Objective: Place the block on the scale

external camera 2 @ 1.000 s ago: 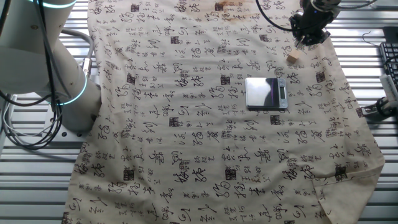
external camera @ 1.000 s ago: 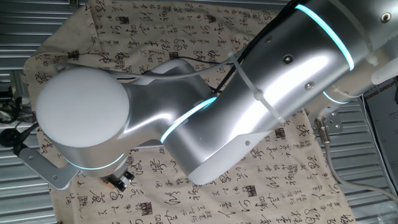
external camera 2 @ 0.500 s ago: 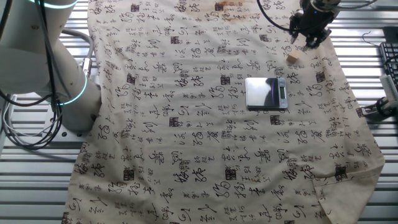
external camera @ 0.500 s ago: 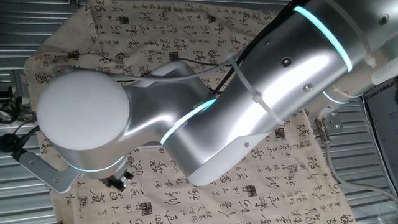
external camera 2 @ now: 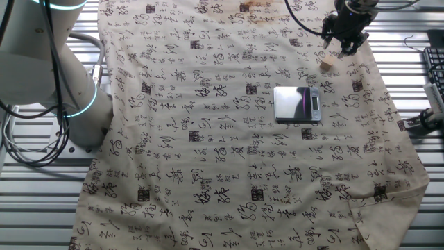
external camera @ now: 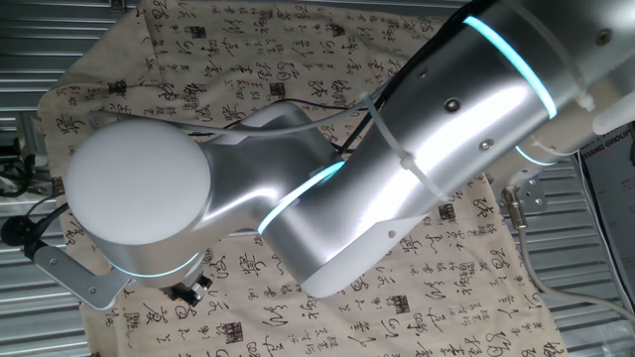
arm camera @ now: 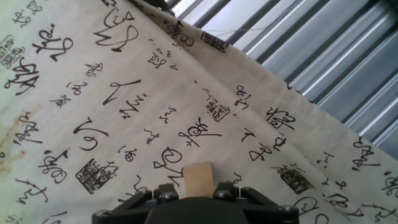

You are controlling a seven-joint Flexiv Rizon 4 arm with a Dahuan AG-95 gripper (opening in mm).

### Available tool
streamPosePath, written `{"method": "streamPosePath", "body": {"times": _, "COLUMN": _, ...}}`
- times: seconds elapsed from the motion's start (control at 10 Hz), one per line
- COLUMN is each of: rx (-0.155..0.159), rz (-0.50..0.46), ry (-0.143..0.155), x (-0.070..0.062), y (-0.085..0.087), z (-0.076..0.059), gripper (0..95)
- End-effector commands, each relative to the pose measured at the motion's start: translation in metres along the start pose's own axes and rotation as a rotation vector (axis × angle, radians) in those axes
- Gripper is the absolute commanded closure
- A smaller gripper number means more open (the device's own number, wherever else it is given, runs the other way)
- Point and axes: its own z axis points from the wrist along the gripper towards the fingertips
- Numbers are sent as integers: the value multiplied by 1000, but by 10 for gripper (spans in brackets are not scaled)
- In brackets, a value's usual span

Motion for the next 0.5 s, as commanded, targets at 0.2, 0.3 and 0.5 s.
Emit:
{"method": "streamPosePath", "body": {"times": 0.2, "rx": 1, "rz": 1, "ry": -5, "x": -1, "y": 0, "z": 4, "gripper": 570}}
{"method": "streamPosePath", "body": {"times": 0.3, "rx": -2, "rz": 2, "ry": -7, "x": -1, "y": 0, "z": 5, "gripper": 570}}
{"method": "streamPosePath", "body": {"times": 0.5, "rx": -2, "rz": 3, "ry": -7, "x": -2, "y": 0, "z": 7, "gripper": 570}}
